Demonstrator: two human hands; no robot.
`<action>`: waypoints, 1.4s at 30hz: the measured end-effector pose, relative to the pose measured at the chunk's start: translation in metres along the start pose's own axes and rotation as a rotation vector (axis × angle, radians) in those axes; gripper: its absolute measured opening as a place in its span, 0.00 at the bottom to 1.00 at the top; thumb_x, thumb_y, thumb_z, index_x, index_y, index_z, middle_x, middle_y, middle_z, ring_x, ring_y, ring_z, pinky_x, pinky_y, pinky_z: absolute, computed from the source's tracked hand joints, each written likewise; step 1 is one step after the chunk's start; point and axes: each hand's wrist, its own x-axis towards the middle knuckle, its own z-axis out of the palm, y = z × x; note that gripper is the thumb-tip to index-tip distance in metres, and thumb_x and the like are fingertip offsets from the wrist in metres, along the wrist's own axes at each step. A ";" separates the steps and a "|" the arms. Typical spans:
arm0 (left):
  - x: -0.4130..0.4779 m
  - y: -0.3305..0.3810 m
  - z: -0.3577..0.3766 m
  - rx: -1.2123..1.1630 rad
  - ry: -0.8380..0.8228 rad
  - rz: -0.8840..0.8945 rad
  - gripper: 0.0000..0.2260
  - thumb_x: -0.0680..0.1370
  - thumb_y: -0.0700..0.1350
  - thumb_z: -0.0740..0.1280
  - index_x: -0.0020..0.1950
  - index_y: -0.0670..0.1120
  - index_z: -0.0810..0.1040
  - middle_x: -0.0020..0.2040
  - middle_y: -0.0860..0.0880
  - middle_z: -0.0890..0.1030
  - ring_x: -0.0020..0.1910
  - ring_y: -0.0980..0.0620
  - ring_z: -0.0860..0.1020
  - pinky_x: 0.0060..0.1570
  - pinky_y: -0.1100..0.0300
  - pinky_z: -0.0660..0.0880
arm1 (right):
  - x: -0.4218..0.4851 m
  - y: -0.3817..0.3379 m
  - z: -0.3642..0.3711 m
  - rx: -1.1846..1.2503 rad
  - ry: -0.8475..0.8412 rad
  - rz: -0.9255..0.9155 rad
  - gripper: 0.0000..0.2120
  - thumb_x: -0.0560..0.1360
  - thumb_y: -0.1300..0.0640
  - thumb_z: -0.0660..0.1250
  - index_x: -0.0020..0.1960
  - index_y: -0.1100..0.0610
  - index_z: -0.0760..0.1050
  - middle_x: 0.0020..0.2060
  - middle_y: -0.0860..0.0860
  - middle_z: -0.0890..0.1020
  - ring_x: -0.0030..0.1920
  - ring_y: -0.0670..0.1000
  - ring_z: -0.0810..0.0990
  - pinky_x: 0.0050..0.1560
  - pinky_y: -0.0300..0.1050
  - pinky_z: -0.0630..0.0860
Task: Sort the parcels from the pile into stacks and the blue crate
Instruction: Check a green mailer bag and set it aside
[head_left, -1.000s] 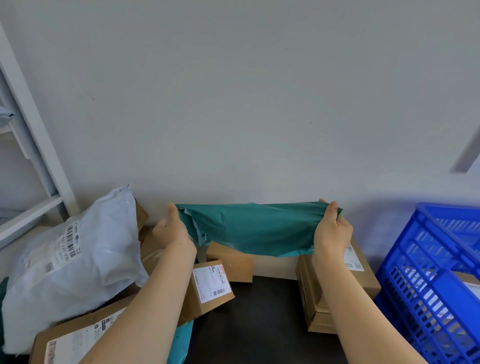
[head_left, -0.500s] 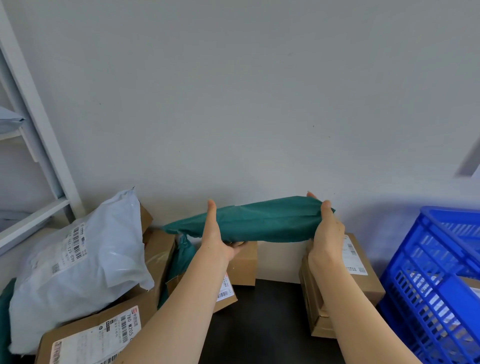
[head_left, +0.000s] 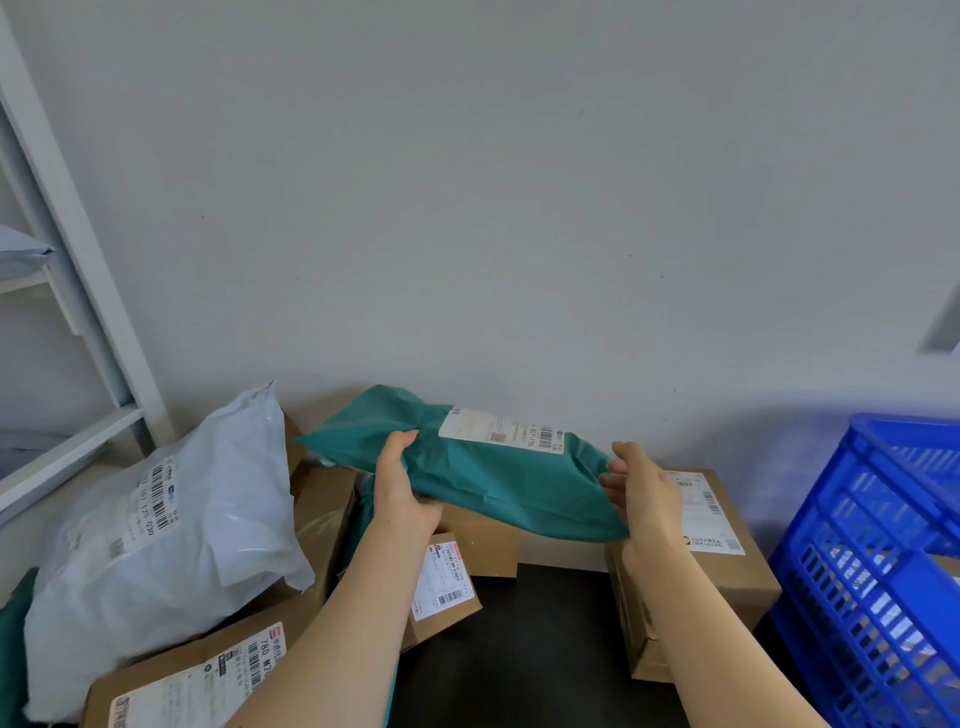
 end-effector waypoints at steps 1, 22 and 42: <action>0.002 0.000 -0.002 0.001 -0.011 0.015 0.04 0.76 0.43 0.65 0.48 0.45 0.79 0.48 0.46 0.82 0.49 0.47 0.80 0.58 0.50 0.75 | 0.001 0.002 0.000 -0.057 -0.030 0.060 0.14 0.75 0.46 0.66 0.48 0.57 0.75 0.41 0.53 0.80 0.40 0.49 0.77 0.41 0.44 0.71; -0.012 0.000 -0.005 -0.056 -0.214 -0.009 0.08 0.77 0.42 0.61 0.52 0.45 0.79 0.47 0.45 0.85 0.50 0.45 0.81 0.54 0.50 0.74 | 0.004 0.008 -0.009 0.318 -0.299 0.349 0.28 0.60 0.68 0.71 0.60 0.65 0.75 0.51 0.61 0.84 0.52 0.61 0.82 0.54 0.57 0.78; 0.013 0.030 -0.019 0.411 0.302 0.416 0.18 0.81 0.53 0.62 0.68 0.47 0.69 0.64 0.45 0.75 0.61 0.45 0.76 0.58 0.51 0.77 | 0.004 0.007 -0.028 0.121 -0.243 -0.066 0.16 0.66 0.78 0.67 0.46 0.60 0.76 0.43 0.57 0.83 0.44 0.59 0.82 0.50 0.58 0.78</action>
